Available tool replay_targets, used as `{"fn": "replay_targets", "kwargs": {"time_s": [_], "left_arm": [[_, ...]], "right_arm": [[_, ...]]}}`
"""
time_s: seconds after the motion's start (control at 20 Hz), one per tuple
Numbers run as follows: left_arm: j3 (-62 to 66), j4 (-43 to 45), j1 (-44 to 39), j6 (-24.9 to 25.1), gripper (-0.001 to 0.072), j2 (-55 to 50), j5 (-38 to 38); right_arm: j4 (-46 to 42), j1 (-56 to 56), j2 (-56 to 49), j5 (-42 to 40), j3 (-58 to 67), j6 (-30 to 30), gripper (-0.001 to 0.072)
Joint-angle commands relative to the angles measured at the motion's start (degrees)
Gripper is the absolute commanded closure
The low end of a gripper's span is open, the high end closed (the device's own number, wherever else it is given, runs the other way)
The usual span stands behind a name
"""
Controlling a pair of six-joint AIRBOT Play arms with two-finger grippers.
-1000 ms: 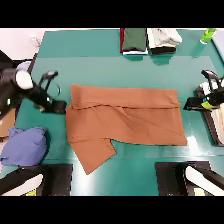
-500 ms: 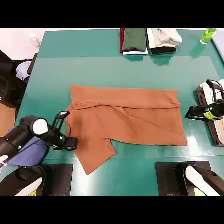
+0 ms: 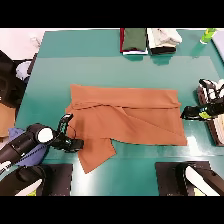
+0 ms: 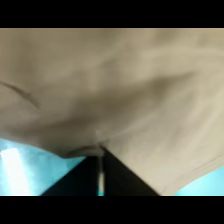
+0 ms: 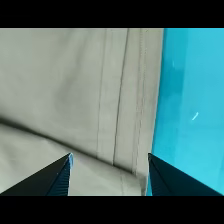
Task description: Fold the shirts.
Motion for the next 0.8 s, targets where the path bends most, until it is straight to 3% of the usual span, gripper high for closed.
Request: {"fn": "replay_targets", "kwargs": {"time_s": [0.0,0.15,0.25,0.3,0.75], "left_arm": [[1.49,0.48,-0.24,-0.35,0.0685,0.04,0.13],[5.66,2.91,-0.24,0.61,0.0685,0.07,-1.18],[7.41,2.95,-0.24,2.23,0.0685,0.07,-1.55],[7.72,2.95,-0.24,2.54,0.0685,0.07,-1.49],[7.74,2.95,-0.24,2.6,0.0685,0.07,-1.4]], "right_arm": [[-0.15,-1.55,0.04,3.41,-0.02,-0.04,0.0162],[-0.22,-6.23,0.04,9.38,-0.04,-0.7,0.0158],[-0.11,-9.77,0.02,10.97,-0.28,-1.09,0.0068],[-0.09,-11.13,0.04,10.99,-1.25,-1.09,0.0059],[1.62,-13.97,0.04,2.12,-19.02,-1.11,0.0061]]}}
